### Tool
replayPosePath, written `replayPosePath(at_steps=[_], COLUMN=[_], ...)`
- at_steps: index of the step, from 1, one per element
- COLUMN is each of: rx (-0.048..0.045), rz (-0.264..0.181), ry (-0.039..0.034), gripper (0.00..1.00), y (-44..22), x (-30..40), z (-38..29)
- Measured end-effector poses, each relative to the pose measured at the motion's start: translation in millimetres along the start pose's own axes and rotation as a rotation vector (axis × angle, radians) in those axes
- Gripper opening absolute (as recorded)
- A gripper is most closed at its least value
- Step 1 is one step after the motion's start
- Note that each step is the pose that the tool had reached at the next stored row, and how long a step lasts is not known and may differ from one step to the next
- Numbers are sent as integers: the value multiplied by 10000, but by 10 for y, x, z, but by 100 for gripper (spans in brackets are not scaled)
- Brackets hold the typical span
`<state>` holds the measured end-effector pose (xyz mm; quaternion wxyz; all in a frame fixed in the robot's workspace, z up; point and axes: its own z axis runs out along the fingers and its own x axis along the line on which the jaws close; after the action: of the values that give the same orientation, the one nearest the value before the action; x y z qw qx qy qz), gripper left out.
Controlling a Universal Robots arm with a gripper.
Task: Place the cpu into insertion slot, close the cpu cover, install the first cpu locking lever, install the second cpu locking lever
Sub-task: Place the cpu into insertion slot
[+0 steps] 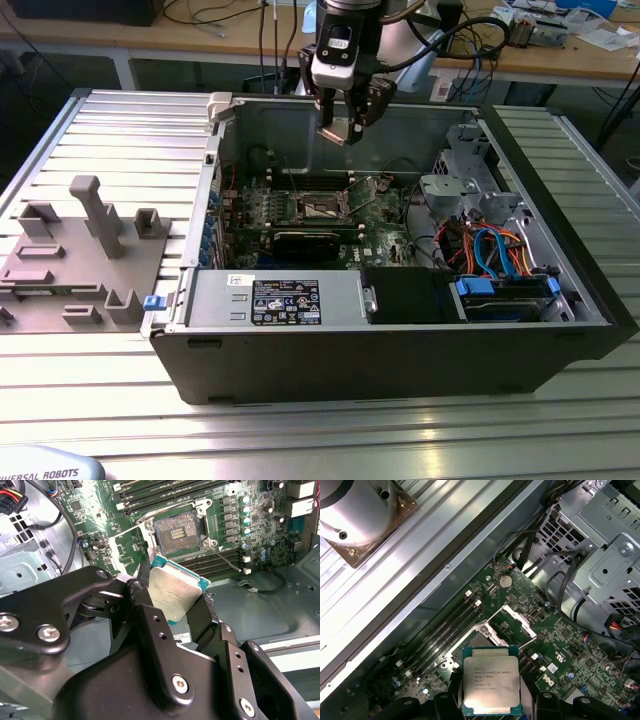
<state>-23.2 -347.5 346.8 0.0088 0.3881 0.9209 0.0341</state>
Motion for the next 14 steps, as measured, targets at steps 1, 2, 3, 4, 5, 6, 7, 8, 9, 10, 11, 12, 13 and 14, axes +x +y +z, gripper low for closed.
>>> replayPosePath(at_steps=[1,2,3,4,5,6,7,8,9,10,11,12,13,14], rx=[0,0,0,-1,-1,-1,-1,-1,-1,-1,-2,-2,-2,-2], rz=[9,20,31,44,68,81,89,99,109,120,129,142,151,165], ry=[-1,-2,-3,-3,-5,-6,-7,-7,-8,-9,-9,-10,-11,-11], gripper=[54,54,54,54,54,54,54,54,54,54,54,54,54,54], y=[0,0,0,0,0,0,0,0,0,0,0,0,0,0], x=[0,0,0,0,0,0,0,0,0,0,0,0,0,0], z=[0,0,0,1,1,1,1,2,2,2,2,3,3,3])
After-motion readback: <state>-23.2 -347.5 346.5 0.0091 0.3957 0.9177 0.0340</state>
